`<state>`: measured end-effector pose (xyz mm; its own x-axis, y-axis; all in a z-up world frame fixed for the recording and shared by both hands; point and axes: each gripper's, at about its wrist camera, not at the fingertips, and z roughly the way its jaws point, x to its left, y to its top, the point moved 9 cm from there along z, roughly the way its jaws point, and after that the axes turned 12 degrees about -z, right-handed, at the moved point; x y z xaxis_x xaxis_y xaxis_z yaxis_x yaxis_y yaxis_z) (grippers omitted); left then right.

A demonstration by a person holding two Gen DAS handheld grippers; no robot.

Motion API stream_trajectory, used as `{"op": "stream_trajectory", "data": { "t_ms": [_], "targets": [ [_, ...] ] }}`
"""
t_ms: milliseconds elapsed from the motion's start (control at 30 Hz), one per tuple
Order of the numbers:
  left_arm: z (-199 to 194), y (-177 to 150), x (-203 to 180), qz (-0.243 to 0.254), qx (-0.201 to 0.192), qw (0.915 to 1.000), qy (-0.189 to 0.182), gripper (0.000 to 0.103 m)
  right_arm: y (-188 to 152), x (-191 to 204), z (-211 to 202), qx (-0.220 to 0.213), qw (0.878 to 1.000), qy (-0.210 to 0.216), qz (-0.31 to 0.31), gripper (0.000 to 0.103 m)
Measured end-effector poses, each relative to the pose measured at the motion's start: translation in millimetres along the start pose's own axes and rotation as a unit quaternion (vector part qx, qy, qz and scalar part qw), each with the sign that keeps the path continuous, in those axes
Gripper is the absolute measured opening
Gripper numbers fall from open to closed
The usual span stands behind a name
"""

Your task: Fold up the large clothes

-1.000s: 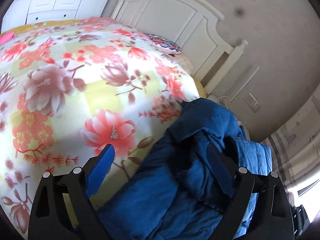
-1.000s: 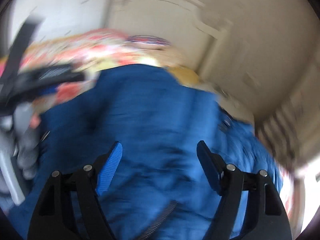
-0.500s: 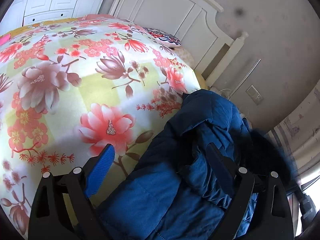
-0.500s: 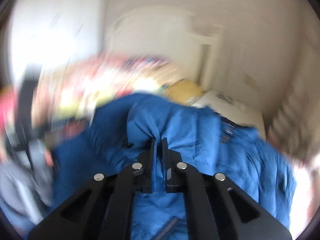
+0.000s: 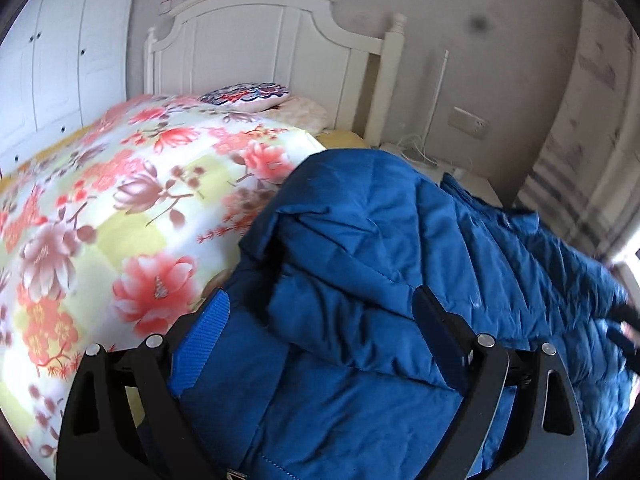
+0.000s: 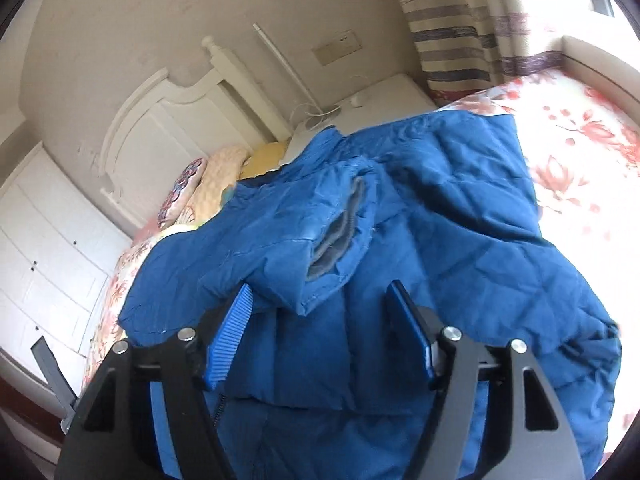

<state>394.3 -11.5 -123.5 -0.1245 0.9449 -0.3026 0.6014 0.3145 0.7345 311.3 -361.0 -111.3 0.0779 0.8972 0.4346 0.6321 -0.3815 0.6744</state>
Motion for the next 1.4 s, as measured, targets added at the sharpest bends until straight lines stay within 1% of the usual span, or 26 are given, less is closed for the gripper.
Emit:
{"op": "stream_trajectory", "data": {
  "t_ms": [133,233,300,367,433,467,533,633,667,700,733,767,800,833,900,1000,1033,1067,1100,1167,1200,1267,1300,1333,1367,1400],
  "targets": [
    [2,0,3,-0.012,0.008,0.9999,-0.005,0.089,11,-3,16,0.002,0.996,0.052,0.066,0.069],
    [5,0,7,-0.025,0.015,0.9995,-0.008,0.089,13,1,15,-0.009,0.987,0.099,0.125,0.070],
    [5,0,9,-0.029,0.014,0.9994,-0.009,0.089,9,3,7,-0.020,0.980,0.123,0.157,0.085],
    [5,0,8,-0.027,0.013,0.9995,-0.008,0.089,3,2,-3,-0.033,0.969,0.146,0.197,0.087],
    [4,0,7,-0.026,0.012,0.9996,-0.007,0.089,-4,4,-10,-0.034,0.965,0.158,0.208,0.087],
    [4,0,7,-0.025,0.011,0.9996,-0.007,0.089,-6,6,-13,-0.036,0.965,0.156,0.207,0.087],
    [4,0,7,-0.024,0.013,0.9996,-0.007,0.089,-8,11,-9,-0.022,0.971,0.137,0.194,0.087],
    [3,0,6,-0.024,0.011,0.9996,-0.008,0.089,-6,13,9,-0.007,0.978,0.103,0.179,0.086],
    [3,0,6,-0.024,0.011,0.9996,-0.009,0.089,-3,12,19,-0.001,0.982,0.083,0.169,0.080],
    [4,0,6,-0.024,0.011,0.9996,-0.010,0.089,-3,11,24,0.003,0.984,0.069,0.163,0.060],
    [4,0,7,-0.024,0.012,0.9996,-0.011,0.089,-2,9,32,0.009,0.987,0.045,0.154,0.049],
    [5,0,7,-0.026,0.013,0.9995,-0.012,0.089,-1,10,37,0.012,0.989,0.034,0.143,0.029],
    [5,1,8,-0.029,0.013,0.9994,-0.013,0.089,3,18,37,0.009,0.991,0.040,0.125,0.022],
    [5,0,9,-0.030,0.013,0.9994,-0.013,0.089,6,24,30,-0.006,0.993,0.042,0.110,0.021],
    [4,1,10,-0.034,0.012,0.9992,-0.014,0.089,18,48,2,-0.052,0.997,0.045,0.041,0.019],
    [2,3,13,-0.042,0.007,0.9990,-0.016,0.089,22,71,-41,-0.098,0.993,0.041,-0.049,0.019],
    [1,3,13,-0.043,0.005,0.9989,-0.017,0.089,21,73,-48,-0.101,0.992,0.040,-0.063,0.019],
    [0,4,14,-0.045,0.004,0.9988,-0.018,0.089,16,69,-57,-0.100,0.991,0.034,-0.079,0.019],
    [0,3,13,-0.044,0.003,0.9989,-0.018,0.089,12,64,-59,-0.094,0.992,0.028,-0.079,0.019],
    [0,3,12,-0.039,0.004,0.9991,-0.016,0.089,-9,39,-46,-0.036,0.997,0.003,-0.066,0.021],
    [-1,3,11,-0.036,0.003,0.9992,-0.015,0.089,-23,25,-35,0.003,0.999,-0.001,-0.049,0.027],
    [-1,3,11,-0.035,0.002,0.9993,-0.015,0.089,-53,0,-17,0.067,0.998,-0.012,-0.016,0.039],
    [-1,2,11,-0.036,0.003,0.9992,-0.014,0.089,-55,-4,-16,0.062,0.998,0.002,-0.001,0.045],
    [-1,2,12,-0.038,0.004,0.9992,-0.014,0.089,-55,-4,-21,0.057,0.998,0.002,0.002,0.049],
    [-1,2,12,-0.040,0.004,0.9991,-0.014,0.089,-51,-4,-29,0.050,0.999,-0.015,-0.001,0.051],
    [0,2,13,-0.041,0.004,0.9990,-0.013,0.089,-38,-5,-47,0.014,0.998,-0.055,-0.010,0.051]
  ]
}}
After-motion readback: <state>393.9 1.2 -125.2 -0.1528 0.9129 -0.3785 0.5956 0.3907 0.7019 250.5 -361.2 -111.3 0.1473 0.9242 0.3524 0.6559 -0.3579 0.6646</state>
